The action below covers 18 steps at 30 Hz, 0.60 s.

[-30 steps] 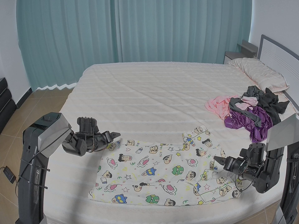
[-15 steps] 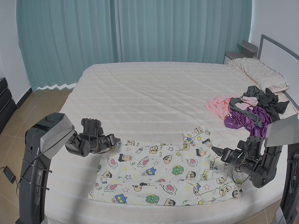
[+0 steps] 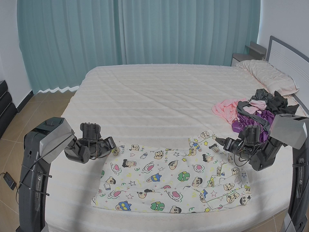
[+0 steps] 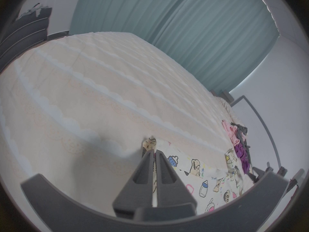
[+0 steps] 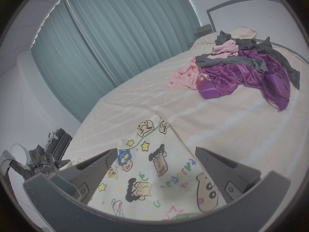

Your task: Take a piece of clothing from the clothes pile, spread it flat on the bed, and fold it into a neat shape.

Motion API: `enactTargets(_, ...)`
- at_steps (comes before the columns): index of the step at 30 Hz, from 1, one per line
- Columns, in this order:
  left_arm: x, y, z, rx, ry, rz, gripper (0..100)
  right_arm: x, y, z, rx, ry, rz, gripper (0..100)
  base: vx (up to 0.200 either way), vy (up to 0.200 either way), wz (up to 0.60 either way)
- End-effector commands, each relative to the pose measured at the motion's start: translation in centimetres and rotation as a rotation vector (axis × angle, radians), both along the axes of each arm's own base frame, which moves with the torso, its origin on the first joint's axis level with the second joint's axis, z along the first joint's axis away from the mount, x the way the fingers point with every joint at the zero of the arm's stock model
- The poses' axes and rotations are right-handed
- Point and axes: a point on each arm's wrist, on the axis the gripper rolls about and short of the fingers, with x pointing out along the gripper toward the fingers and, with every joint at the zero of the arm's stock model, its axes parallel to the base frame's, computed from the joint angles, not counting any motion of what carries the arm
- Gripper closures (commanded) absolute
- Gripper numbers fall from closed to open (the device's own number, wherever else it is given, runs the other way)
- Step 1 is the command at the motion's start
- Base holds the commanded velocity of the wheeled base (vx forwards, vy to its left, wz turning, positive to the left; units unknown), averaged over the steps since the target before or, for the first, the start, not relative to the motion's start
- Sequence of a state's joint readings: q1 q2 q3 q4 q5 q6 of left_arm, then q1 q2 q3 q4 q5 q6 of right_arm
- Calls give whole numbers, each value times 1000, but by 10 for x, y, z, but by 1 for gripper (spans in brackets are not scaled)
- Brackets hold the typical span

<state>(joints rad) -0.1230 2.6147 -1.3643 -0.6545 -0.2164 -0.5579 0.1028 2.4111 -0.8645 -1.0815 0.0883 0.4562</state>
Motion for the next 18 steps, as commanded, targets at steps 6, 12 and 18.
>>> enactTargets(6, -14, 10, 11, -52, -34, 68, 100, 37, -7, -27, -10, 60, -25, 0, 0, 0, 0)
enactTargets(12, -16, 19, 15, -58, -33, 92, 100, 54, 3, -28, -10, 71, -9, 0, 0, 0, 0)
enactTargets(18, -14, 19, 17, -84, -52, 109, 100, 66, 8, -31, -23, 73, -21, 0, 0, 0, 0)
